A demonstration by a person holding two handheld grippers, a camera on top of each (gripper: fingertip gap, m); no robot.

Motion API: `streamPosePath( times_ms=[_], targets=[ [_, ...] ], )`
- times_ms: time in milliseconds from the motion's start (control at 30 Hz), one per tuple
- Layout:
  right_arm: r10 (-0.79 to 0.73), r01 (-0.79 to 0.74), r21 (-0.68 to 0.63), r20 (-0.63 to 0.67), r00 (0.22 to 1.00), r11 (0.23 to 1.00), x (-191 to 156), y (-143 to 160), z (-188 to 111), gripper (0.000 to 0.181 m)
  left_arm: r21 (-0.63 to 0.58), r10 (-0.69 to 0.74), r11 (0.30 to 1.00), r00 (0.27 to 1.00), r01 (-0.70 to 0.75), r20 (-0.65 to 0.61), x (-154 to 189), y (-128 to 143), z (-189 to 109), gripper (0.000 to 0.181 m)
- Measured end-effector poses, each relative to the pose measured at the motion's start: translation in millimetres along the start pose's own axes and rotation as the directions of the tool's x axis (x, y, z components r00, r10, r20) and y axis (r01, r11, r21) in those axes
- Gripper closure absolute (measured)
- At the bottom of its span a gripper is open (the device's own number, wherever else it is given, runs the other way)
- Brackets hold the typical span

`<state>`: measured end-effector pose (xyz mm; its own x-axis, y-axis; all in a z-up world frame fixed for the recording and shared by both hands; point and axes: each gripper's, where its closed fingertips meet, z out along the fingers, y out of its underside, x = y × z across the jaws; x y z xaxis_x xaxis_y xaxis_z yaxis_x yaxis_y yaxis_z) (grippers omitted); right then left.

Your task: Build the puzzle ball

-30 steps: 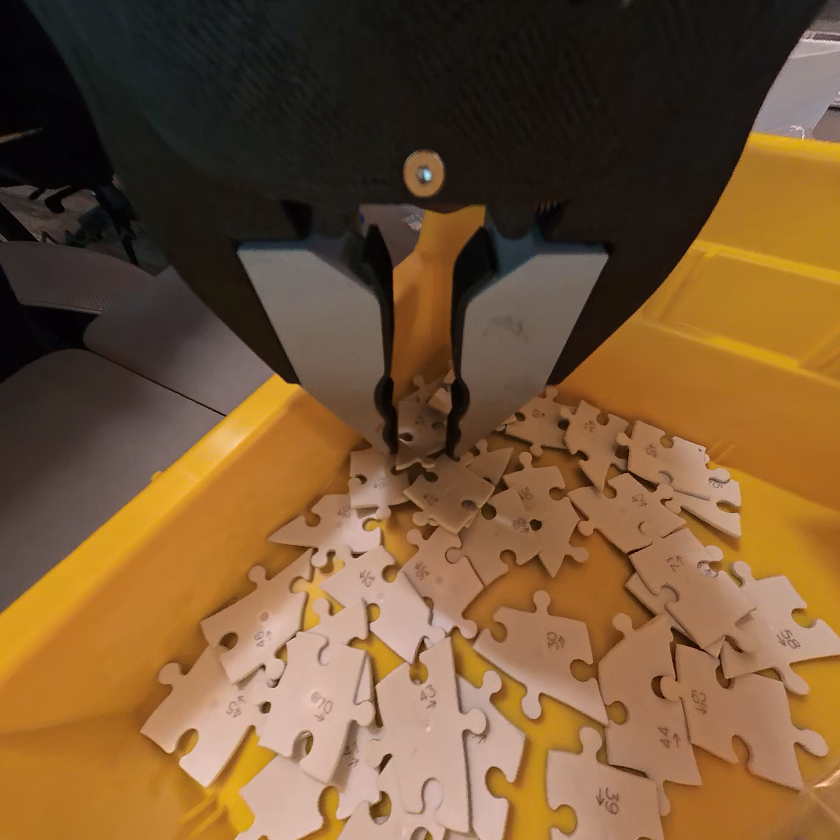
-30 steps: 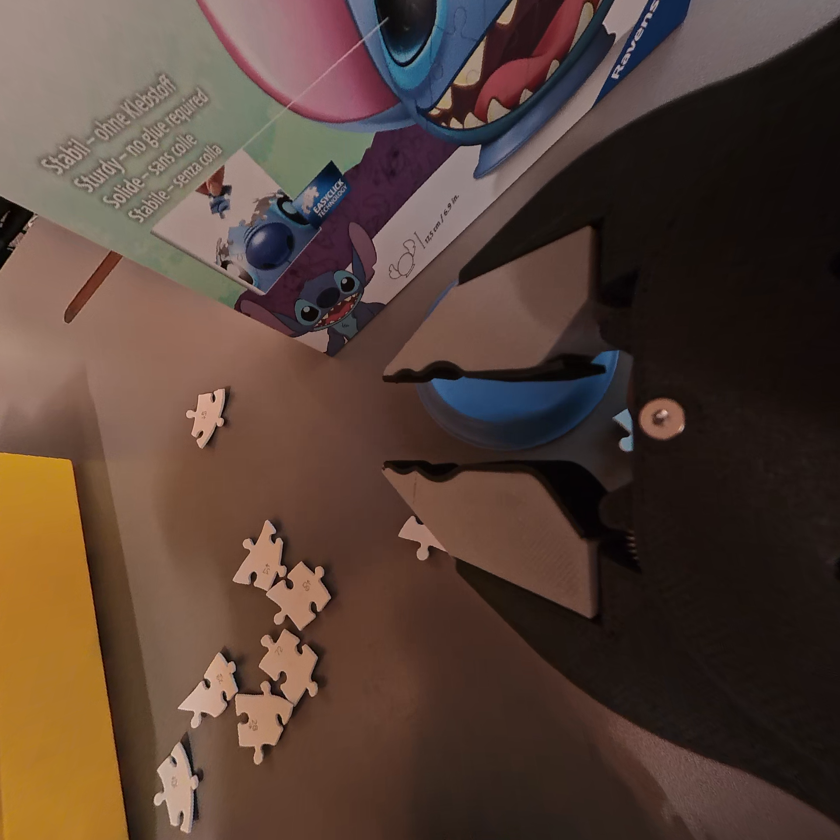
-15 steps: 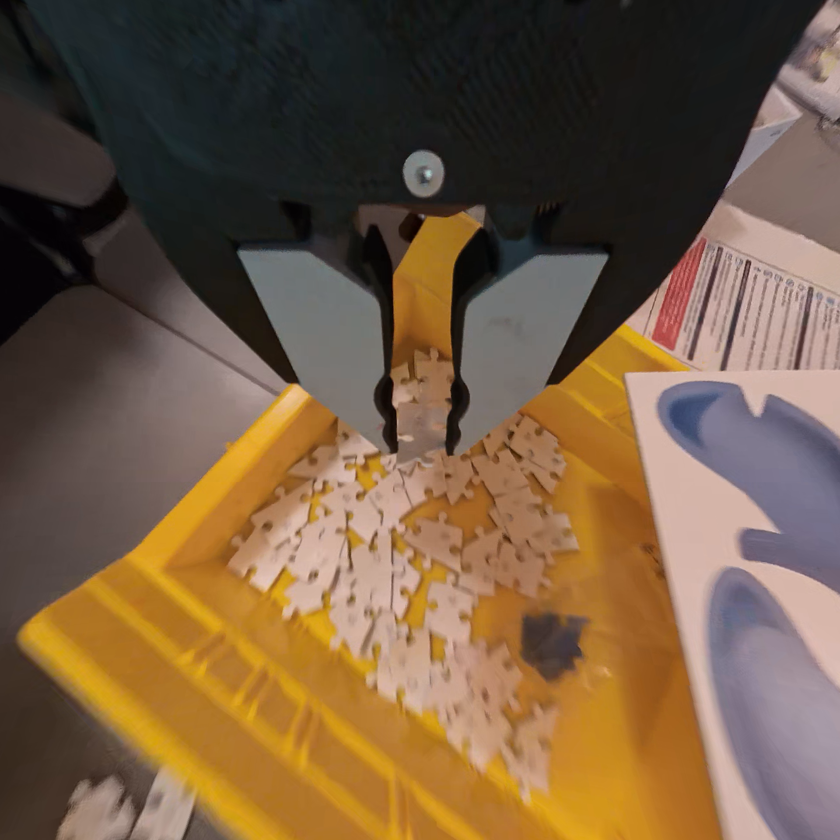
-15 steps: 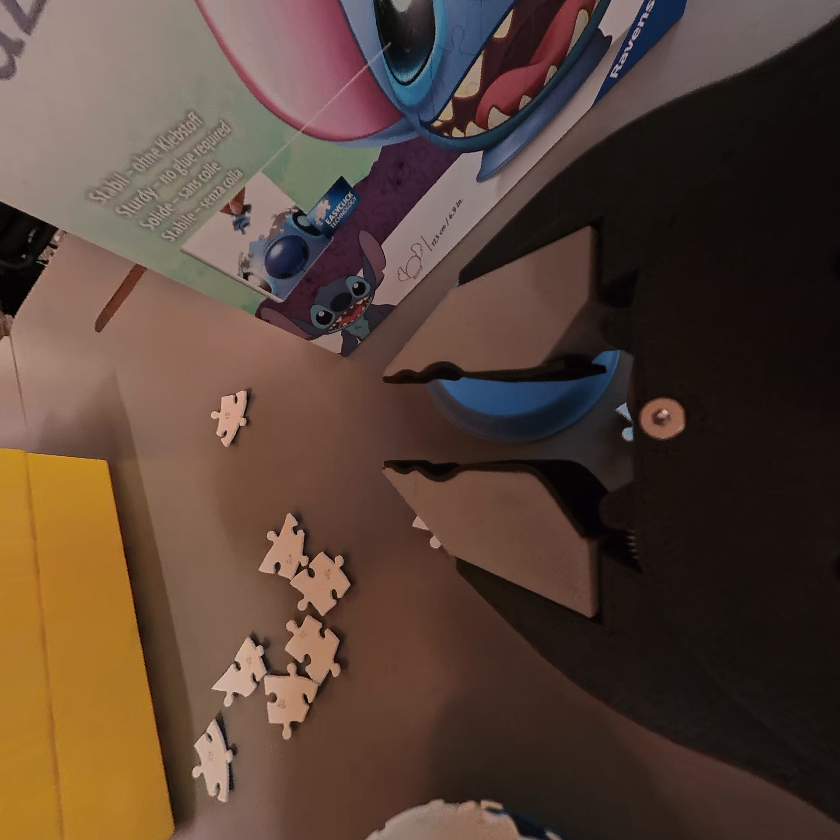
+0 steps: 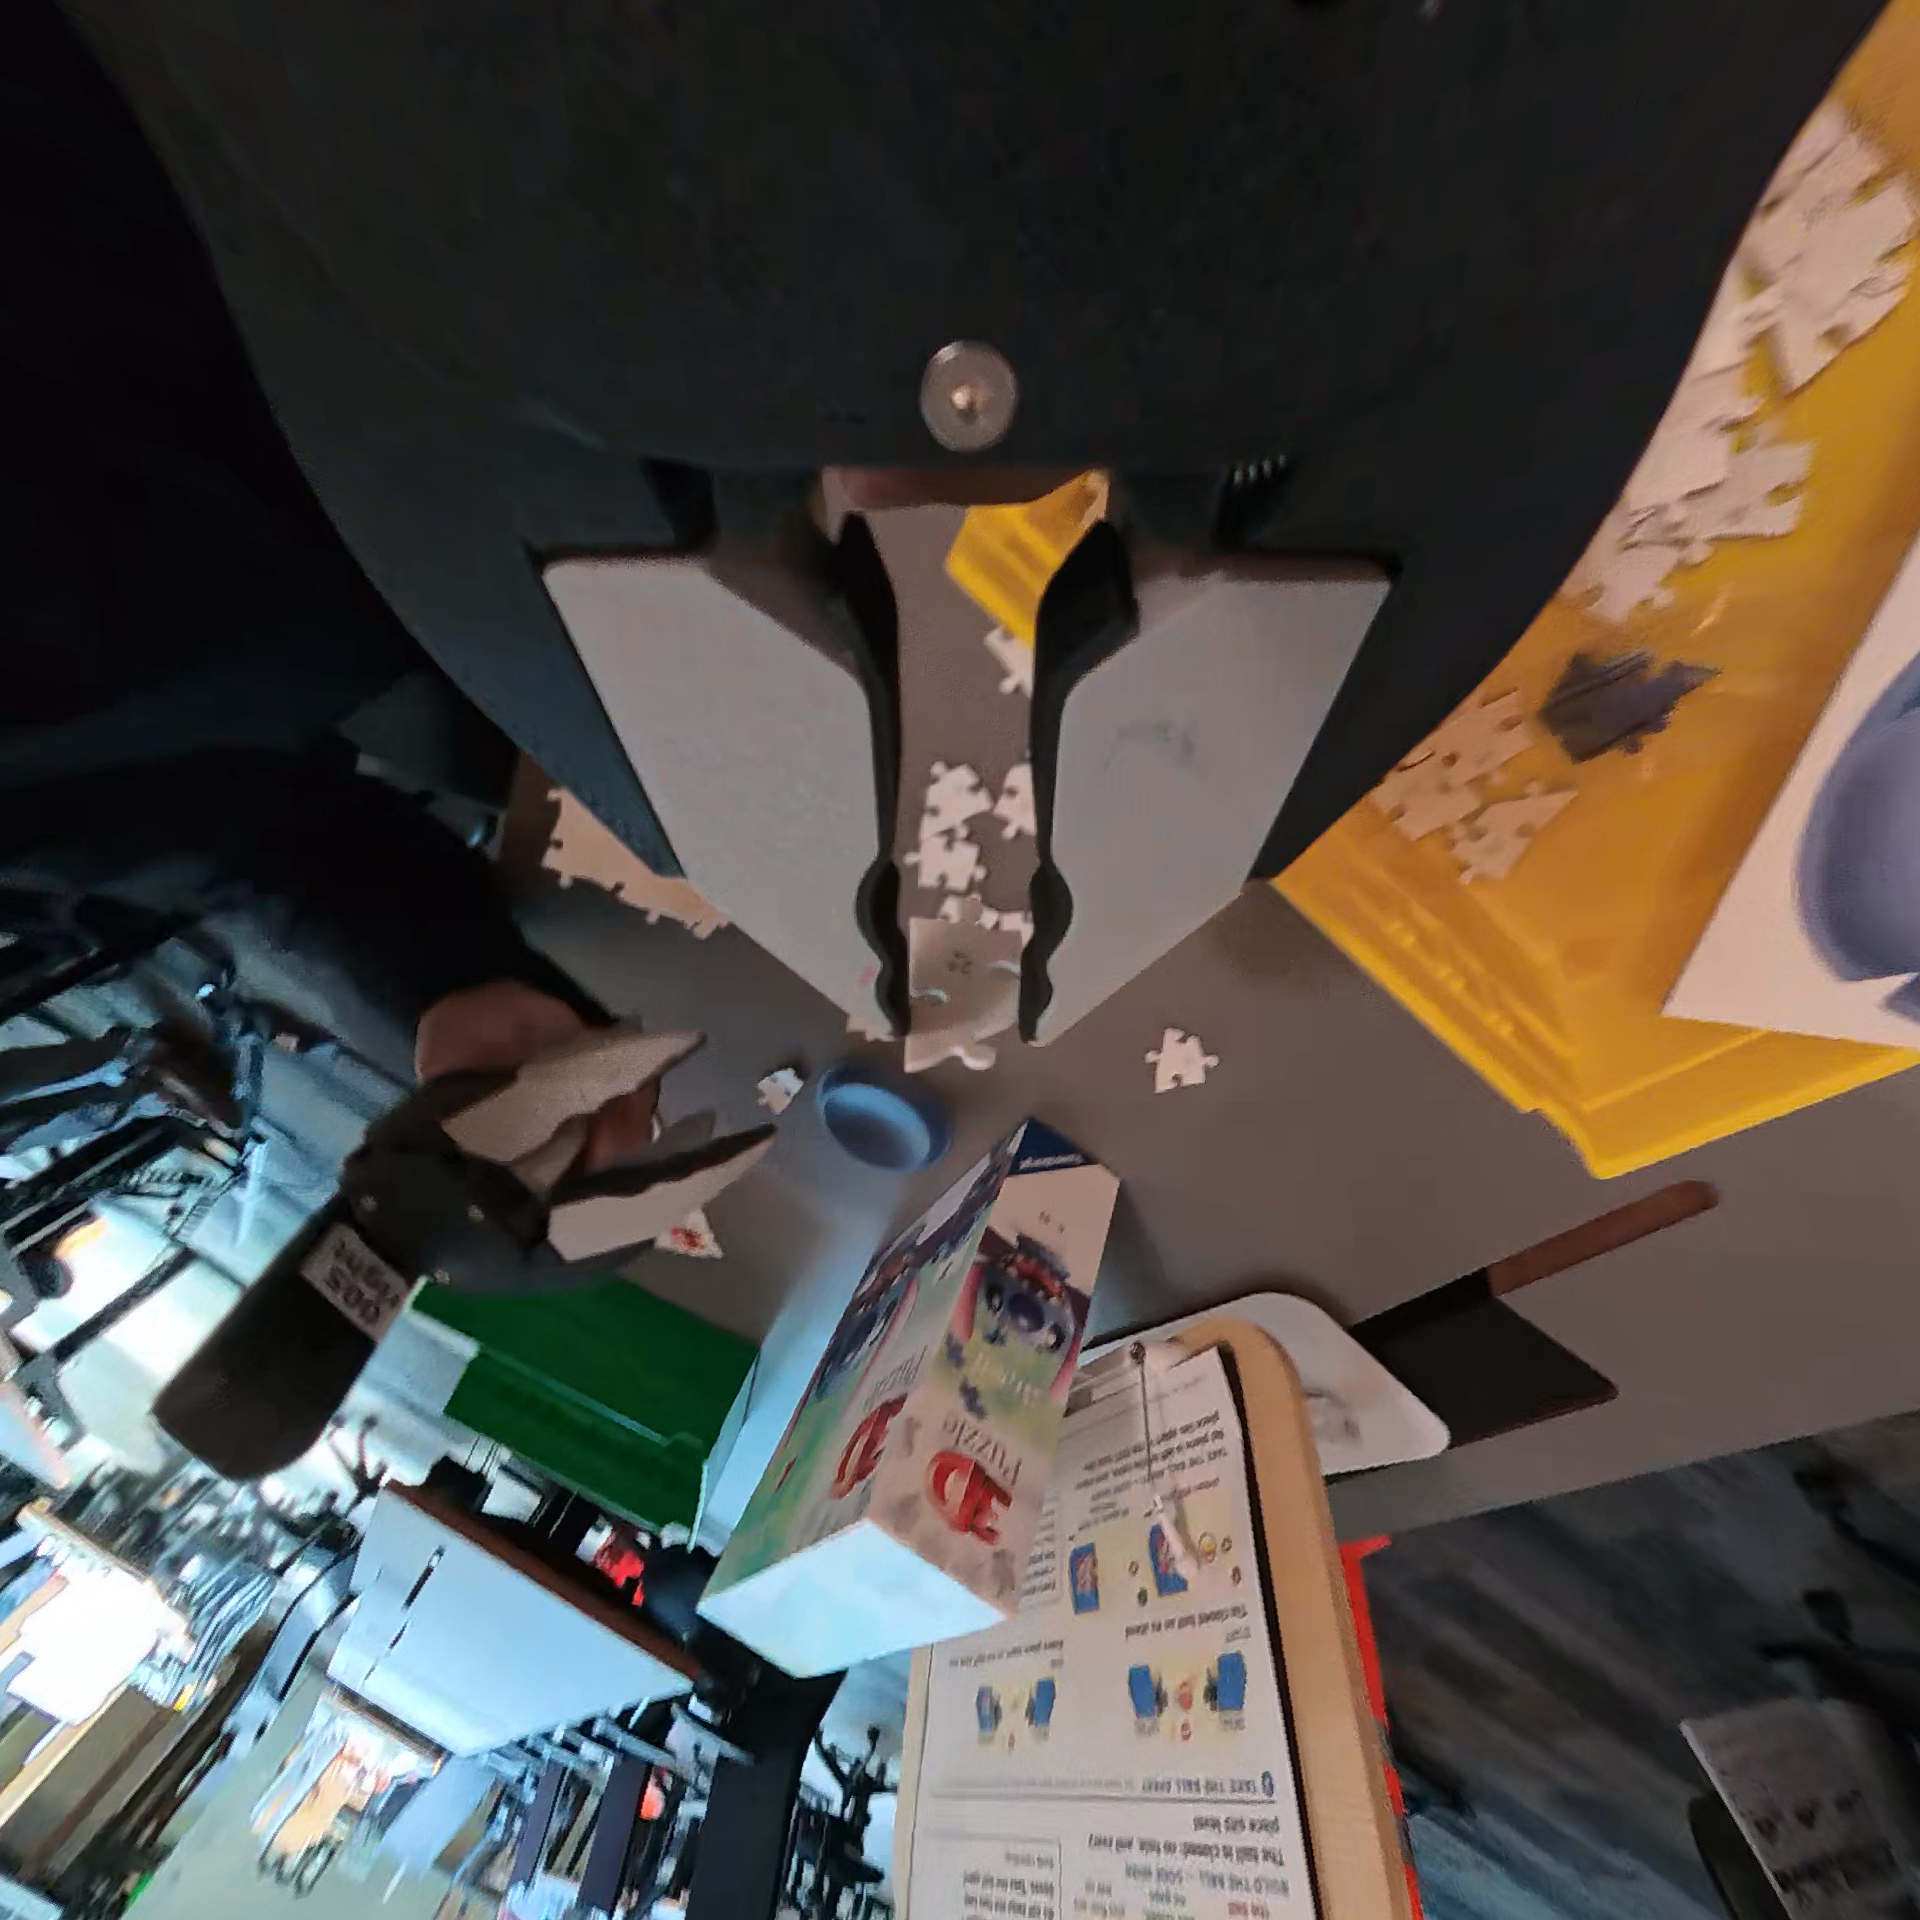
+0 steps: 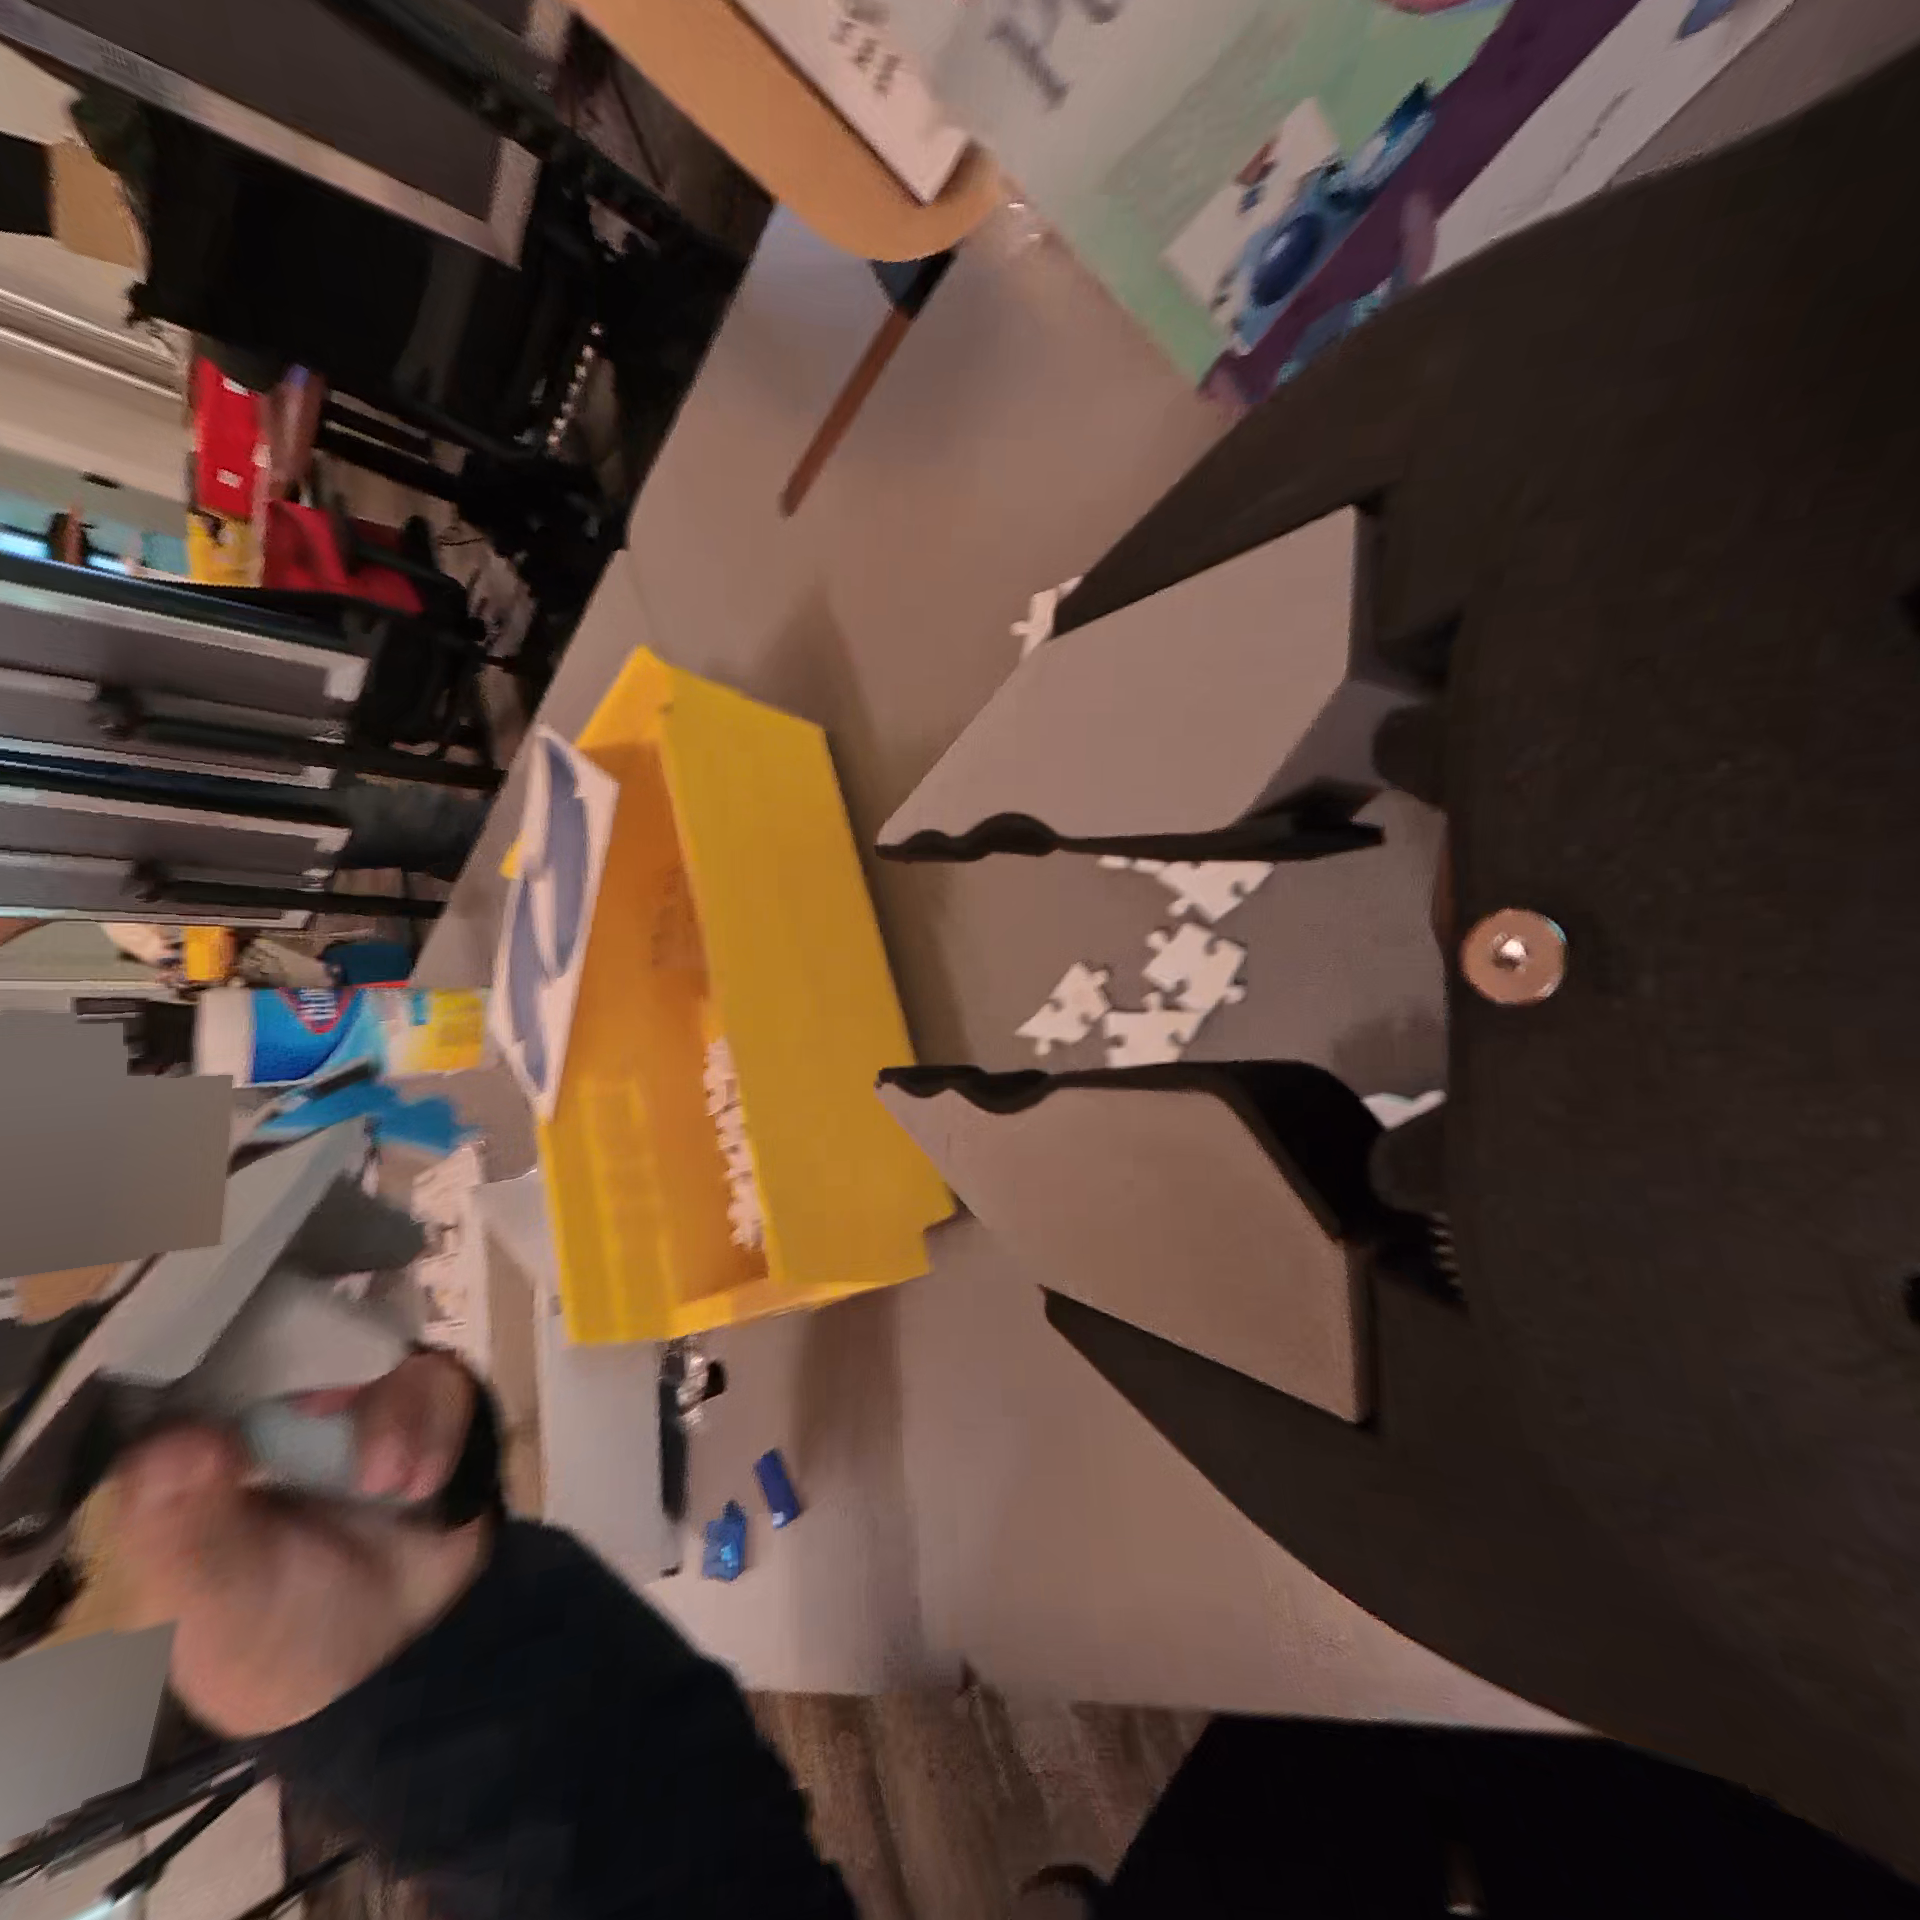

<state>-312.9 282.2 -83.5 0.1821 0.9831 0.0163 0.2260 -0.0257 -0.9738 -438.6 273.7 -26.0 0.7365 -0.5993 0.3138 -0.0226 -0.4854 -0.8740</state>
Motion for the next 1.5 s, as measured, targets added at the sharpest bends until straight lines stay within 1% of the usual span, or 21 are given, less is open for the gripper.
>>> streamPosePath(
  times_ms=[100,167,333,500,567,633,700,733,800,933,1000,1100,1167,1267,1300,1333,1400,1500],
  targets=[
    [-0.006,0.009,0.066,-0.039,0.999,0.998,-13.7,-28.9,4.4,0.145,0.021,-0.049,0.999,0.998,0.050,-0.047,22.9,2.6,23.0,0.162],
    [0.012,-0.008,0.081,-0.045,0.999,0.997,-20.2,-37.3,7.7,0.144,0.021,-0.052,0.998,0.997,0.053,-0.050,35.7,8.1,37.6,0.162],
    [0.052,-0.049,0.064,-0.036,0.998,0.997,-34.1,-36.8,13.0,0.142,0.016,-0.028,0.999,0.999,0.029,-0.044,60.4,20.2,61.3,0.162],
    [0.056,-0.055,0.019,-0.095,0.994,0.998,-32.1,-23.6,18.5,0.144,0.030,-0.036,0.999,0.996,0.039,-0.082,79.7,26.0,76.3,0.162],
    [0.064,-0.062,0.027,-0.107,0.992,0.998,-30.7,-21.8,17.3,0.151,0.017,-0.029,0.999,0.997,0.030,-0.076,82.5,31.0,83.2,0.162],
    [0.054,-0.052,0.024,-0.122,0.991,0.998,-28.0,-18.1,13.4,0.175,0.019,-0.018,1.000,0.999,0.019,-0.051,80.7,33.7,88.2,0.162],
    [0.045,-0.045,-0.001,-0.138,0.989,0.999,-24.1,-10.7,10.4,0.181,-0.002,-0.011,1.000,0.999,0.011,-0.042,79.2,38.1,93.0,0.162],
    [0.044,-0.047,-0.023,-0.137,0.990,0.999,-22.7,-5.7,9.9,0.181,-0.015,-0.009,1.000,0.999,0.008,-0.048,79.6,40.5,95.5,0.168],
    [0.061,-0.067,-0.041,-0.131,0.989,0.997,-18.4,1.2,8.5,0.181,-0.032,-0.006,0.999,0.999,0.004,-0.043,77.5,44.2,100.4,0.168],
    [0.208,-0.209,-0.009,-0.047,0.977,0.978,-9.1,9.7,4.5,0.181,-0.055,-0.005,0.998,0.999,0.002,-0.049,73.1,47.7,105.6,0.166],
    [0.322,-0.323,0.012,0.049,0.945,0.946,-6.7,12.9,1.2,0.181,-0.072,-0.019,0.997,0.997,0.014,-0.073,71.6,50.0,105.8,0.161],
    [0.489,-0.509,0.036,0.226,0.842,0.860,-4.1,12.6,-4.7,0.181,-0.111,-0.053,0.993,0.990,0.039,-0.130,74.8,57.0,110.9,0.160],
    [0.555,-0.593,0.030,0.315,0.770,0.805,-2.6,13.3,-6.4,0.181,-0.131,-0.069,0.990,0.985,0.049,-0.158,77.7,60.6,117.1,0.160],
    [0.604,-0.658,0.005,0.394,0.693,0.753,-3.3,16.7,-5.0,0.181,-0.142,-0.073,0.989,0.982,0.048,-0.174,77.5,62.1,124.8,0.164],
    [0.614,-0.677,0.000,0.422,0.667,0.736,-4.2,16.1,-5.3,0.181,-0.152,-0.068,0.988,0.982,0.041,-0.177,76.9,63.5,126.6,0.172],
    [0.624,-0.693,-0.004,0.438,0.647,0.721,-3.9,16.0,-5.5,0.181,-0.158,-0.066,0.987,0.979,0.036,-0.191,78.0,64.6,128.1,0.175],
    [0.632,-0.707,-0.009,0.455,0.627,0.708,-2.0,16.8,-6.6,0.181,-0.162,-0.069,0.986,0.974,0.034,-0.215,80.1,65.3,130.0,0.178],
    [0.631,-0.702,-0.018,0.456,0.628,0.712,-0.8,19.5,-7.7,0.181,-0.174,-0.056,0.985,0.971,0.016,-0.230,80.6,67.7,132.1,0.180]
  ],
)
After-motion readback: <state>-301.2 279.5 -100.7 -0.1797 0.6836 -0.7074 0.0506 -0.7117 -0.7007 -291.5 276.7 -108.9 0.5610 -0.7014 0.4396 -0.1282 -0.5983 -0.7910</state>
